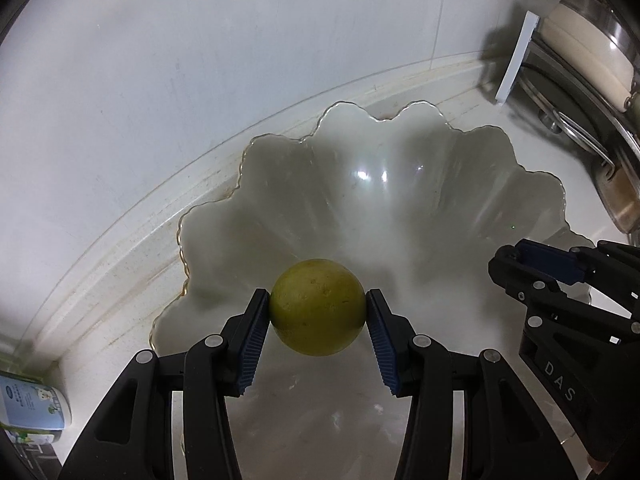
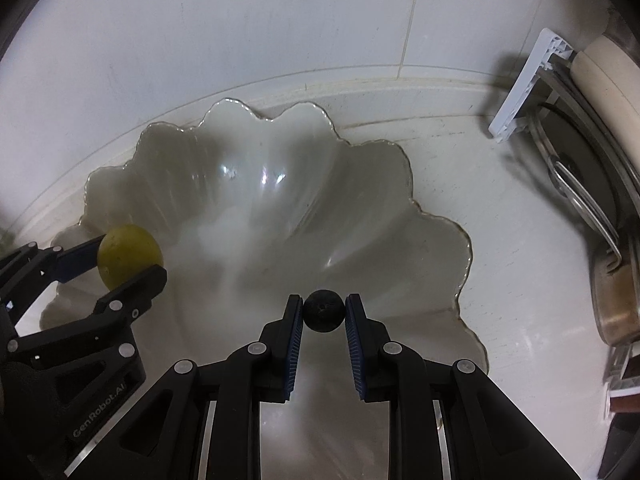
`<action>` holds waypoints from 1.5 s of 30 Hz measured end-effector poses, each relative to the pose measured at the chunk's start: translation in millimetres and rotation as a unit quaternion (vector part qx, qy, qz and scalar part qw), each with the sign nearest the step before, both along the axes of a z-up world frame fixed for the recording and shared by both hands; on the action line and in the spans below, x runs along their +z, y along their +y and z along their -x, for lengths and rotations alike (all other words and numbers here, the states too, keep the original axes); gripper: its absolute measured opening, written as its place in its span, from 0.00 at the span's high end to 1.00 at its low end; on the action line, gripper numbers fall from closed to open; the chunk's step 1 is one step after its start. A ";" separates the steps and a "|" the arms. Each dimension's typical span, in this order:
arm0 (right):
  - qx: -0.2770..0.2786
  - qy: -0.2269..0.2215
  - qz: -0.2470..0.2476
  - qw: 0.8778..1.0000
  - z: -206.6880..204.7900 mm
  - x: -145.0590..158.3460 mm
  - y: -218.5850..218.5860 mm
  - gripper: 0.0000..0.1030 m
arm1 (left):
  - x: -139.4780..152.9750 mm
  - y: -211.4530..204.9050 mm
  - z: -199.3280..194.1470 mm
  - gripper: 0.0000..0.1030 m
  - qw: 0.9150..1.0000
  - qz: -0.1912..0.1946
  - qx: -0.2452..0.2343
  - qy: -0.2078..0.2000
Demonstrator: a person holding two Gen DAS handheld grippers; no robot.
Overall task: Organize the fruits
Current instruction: 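Open left gripper releasing the yellow-green fruit while right gripper releases the blueberry, then raise both open tools out of the bowl and back away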
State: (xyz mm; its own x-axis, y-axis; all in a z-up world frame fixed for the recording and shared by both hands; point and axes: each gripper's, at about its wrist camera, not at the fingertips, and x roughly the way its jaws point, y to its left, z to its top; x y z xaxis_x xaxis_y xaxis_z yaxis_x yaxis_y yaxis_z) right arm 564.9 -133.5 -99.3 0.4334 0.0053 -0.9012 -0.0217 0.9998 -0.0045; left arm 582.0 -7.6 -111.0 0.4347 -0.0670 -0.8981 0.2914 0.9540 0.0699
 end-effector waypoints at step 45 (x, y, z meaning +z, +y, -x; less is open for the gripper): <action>-0.053 -0.204 0.014 0.977 168.4 125.3 -19.8 0.52 | 133.4 9.3 156.5 0.31 0.981 0.006 0.017 -0.191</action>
State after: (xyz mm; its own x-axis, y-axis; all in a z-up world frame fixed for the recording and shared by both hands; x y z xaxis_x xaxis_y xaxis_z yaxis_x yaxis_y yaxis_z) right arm 396.6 -153.3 26.0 0.7537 -0.0822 -0.6520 0.0923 0.9956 -0.0187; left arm 425.5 1.7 22.4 0.7422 -0.0553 -0.6679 0.2132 0.9643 0.1571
